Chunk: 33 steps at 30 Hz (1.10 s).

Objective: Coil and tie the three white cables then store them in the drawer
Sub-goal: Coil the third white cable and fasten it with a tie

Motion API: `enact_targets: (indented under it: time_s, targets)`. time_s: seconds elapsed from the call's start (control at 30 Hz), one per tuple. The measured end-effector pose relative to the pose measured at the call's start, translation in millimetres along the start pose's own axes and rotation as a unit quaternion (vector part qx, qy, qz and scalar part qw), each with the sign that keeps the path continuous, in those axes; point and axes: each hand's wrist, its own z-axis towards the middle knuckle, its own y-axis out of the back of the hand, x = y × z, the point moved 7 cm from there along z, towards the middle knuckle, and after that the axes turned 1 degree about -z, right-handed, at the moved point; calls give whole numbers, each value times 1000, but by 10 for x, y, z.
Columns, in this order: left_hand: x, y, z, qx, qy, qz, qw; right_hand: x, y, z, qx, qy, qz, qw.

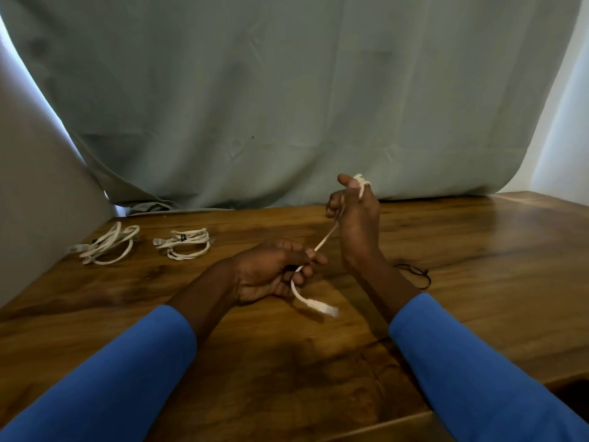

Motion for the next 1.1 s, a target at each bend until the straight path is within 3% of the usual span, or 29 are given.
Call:
enact_targets:
  time_s: [0.1,0.17,0.27,0.4,0.63,0.77,0.83,0.93,1.0,1.1]
  targets:
    - [-26,-58,-62,43,13,-10,999,135,-151,-116,67,182,-187,963]
    - [-50,4,-98,34,16,-1,999,129,-191,-123,97,231,-279,927]
    - [-90,125,-168,31,22,17,999,94,-261,-166,145,255,-371,881]
    - [-103,136,-338,114,59,43,991,40,-420,-308,197,278,-446,828]
    - [-333,587,-530,-7,-30,113,993,-9,-512,-431,276,275,-487,782]
    - [-372,722,-544,-5,-90,-4,996,-17,-559,-523,332,223,-471,786]
    - [-368,720,-551,12,-96,-68,993,-67,-616,-569,352,161,-400,831]
    - [-395,762,-555,-14,-123,-179,976,-169,-605,-564,340,-8,-223,913]
    - [-449,751,-535,-27,-154,-202,967,-210,-597,-602,349,-108,-123,923]
    - [-472,756,-416,-107,-193,-172,960,-264,-632,-646,365,-199,-35,909]
